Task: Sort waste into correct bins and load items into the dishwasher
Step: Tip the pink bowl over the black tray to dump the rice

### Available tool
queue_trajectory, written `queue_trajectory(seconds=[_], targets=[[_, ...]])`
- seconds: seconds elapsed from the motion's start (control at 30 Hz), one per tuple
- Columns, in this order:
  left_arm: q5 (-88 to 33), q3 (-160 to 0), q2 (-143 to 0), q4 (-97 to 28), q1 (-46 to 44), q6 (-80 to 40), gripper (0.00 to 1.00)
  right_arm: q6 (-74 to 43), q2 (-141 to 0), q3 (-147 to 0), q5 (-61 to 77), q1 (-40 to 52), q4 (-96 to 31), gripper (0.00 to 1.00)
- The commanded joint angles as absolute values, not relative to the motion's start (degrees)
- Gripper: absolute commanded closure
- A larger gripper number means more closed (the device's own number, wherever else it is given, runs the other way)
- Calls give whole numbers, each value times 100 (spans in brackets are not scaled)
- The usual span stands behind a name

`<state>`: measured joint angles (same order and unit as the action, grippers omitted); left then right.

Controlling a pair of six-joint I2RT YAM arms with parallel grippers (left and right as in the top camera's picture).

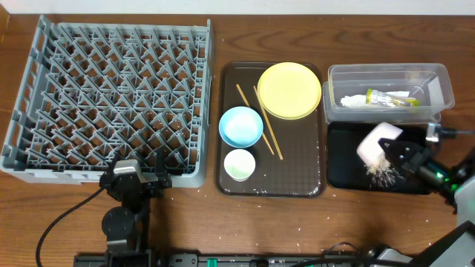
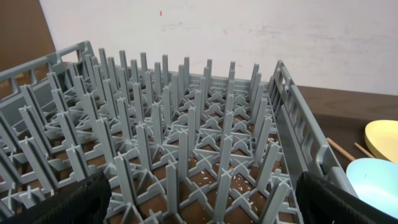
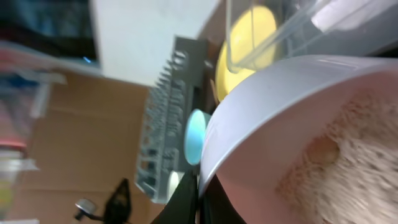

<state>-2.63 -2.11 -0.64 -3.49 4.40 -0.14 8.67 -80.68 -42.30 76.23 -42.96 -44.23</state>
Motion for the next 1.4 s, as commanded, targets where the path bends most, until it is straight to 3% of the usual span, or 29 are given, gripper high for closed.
queue_trajectory(seconds=[0.0, 0.27, 0.63, 1.37], targets=[[-231, -45, -34, -421, 458, 21, 5, 1035, -7988, -4187, 8652, -4611, -4364, 98], [-231, -45, -34, -421, 458, 21, 5, 572, -7988, -4189, 8936, -4901, -4088, 99], [-231, -45, -34, -421, 458, 21, 5, -1063, -7988, -4189, 8932, -5415, -3850, 99], [-231, -45, -34, -421, 458, 21, 5, -613, -7981, -4189, 8626, -5542, -3920, 99]])
